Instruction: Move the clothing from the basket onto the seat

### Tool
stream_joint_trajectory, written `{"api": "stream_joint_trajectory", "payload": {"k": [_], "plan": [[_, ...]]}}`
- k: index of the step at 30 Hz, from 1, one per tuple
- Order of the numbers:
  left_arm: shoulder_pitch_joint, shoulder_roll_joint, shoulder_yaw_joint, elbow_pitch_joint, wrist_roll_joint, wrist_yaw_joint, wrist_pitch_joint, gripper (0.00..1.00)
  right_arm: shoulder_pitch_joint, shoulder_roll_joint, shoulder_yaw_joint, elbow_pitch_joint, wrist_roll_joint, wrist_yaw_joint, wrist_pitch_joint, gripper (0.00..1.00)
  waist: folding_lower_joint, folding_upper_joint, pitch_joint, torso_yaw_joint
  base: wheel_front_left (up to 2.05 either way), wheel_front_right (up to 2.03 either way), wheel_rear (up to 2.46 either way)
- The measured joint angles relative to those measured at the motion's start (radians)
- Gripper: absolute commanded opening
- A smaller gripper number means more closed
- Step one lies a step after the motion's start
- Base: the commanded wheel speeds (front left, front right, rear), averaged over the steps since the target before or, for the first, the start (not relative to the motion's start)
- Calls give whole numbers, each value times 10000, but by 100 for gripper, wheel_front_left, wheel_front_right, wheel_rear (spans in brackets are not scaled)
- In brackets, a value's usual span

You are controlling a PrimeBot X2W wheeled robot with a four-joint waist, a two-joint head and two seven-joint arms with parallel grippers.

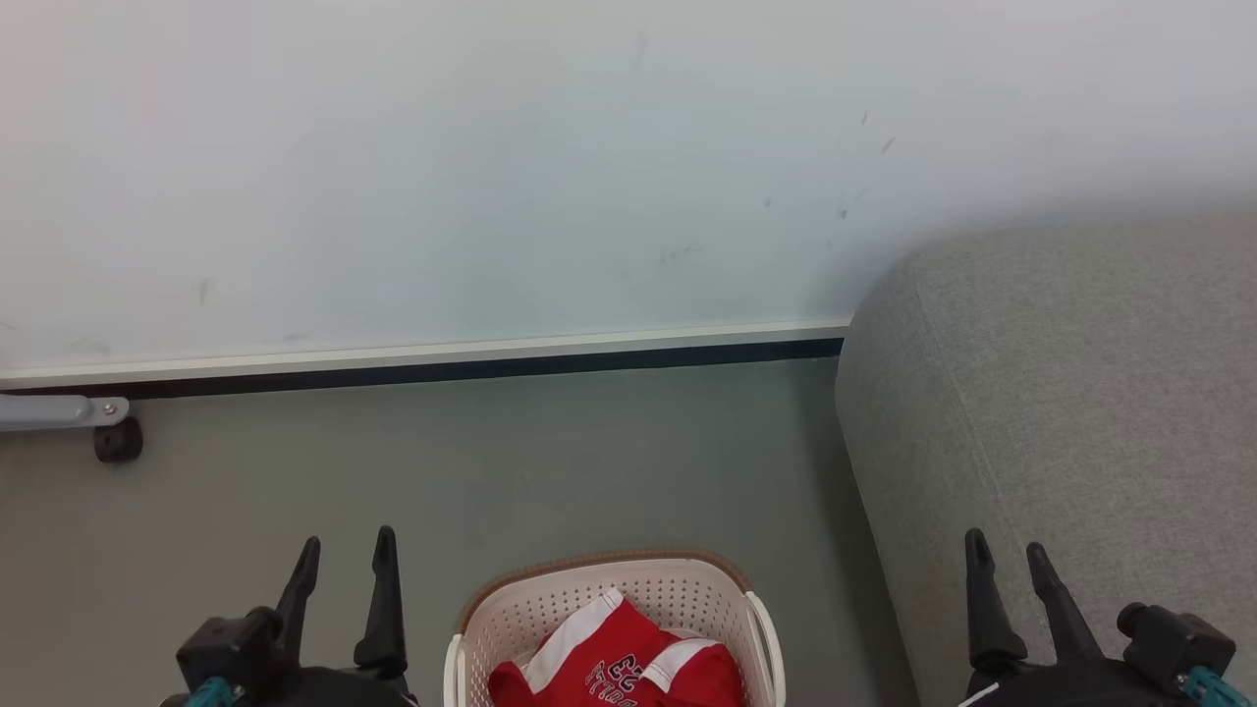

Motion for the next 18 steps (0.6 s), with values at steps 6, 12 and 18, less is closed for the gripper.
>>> {"api": "stream_joint_trajectory", "payload": {"k": [6,12,18], "plan": [[151,27,-59,-42,819,134,-186,100,19,-58,201,-81,-844,-84,-198,100,0,0,-28,-3,0,0,0],[175,29,-150,-125,1733,307,-443,100,36,-155,366,-165,-1628,-173,-449,100,0,0,-36,-8,0,0,0],[337,27,-163,-157,2460,454,-637,100,135,-182,550,-274,-2441,-263,-637,100,0,0,-40,-13,0,0,0]]}}
